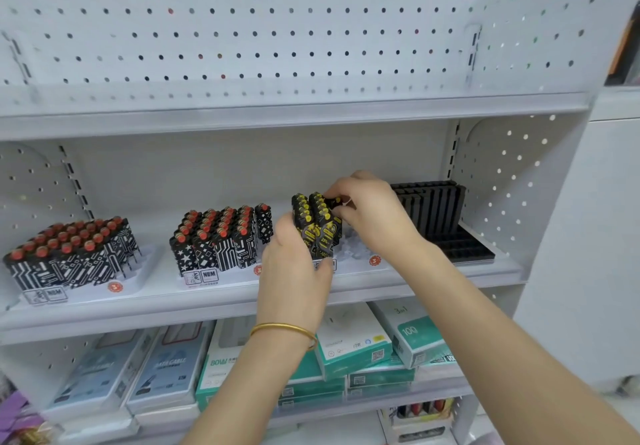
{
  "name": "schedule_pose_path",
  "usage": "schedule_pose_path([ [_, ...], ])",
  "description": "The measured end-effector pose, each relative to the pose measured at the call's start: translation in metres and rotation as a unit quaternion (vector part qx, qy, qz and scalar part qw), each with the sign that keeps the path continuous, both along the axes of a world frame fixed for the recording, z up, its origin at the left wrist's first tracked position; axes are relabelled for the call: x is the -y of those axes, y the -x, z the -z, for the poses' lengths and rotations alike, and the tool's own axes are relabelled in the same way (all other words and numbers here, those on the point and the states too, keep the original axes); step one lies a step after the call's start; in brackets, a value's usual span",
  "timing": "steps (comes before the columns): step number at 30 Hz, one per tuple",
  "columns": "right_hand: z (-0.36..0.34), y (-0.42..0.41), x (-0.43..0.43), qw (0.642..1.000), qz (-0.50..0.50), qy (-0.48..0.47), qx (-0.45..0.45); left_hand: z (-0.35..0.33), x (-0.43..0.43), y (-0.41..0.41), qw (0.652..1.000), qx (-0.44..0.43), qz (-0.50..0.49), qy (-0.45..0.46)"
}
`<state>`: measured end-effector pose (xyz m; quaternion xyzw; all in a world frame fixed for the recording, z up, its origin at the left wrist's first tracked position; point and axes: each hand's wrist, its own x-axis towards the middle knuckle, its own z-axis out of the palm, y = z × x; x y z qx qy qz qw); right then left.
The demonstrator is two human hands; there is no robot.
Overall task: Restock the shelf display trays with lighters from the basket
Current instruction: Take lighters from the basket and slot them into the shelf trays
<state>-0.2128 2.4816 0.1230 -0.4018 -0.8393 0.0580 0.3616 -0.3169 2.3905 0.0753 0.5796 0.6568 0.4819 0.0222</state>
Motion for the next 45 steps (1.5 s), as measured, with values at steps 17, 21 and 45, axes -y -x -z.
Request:
schedule_pose_path([
  [17,0.105,-0.056,0.153,0.972,-0.057,0.136,-0.184,0.086,0.089,-0.014,0.981,0.005,0.108,-0.161],
  [21,0.216,-0.051,0.172,0.947,-0.035,0.318,-0.039,0.187,0.123,-0.006,0.990,0.030,0.128,0.053],
  [45,0.389,-0.053,0.167,0.800,0.062,0.585,0.117,0.533,0.216,0.003,0.733,-0.130,0.110,0.658],
])
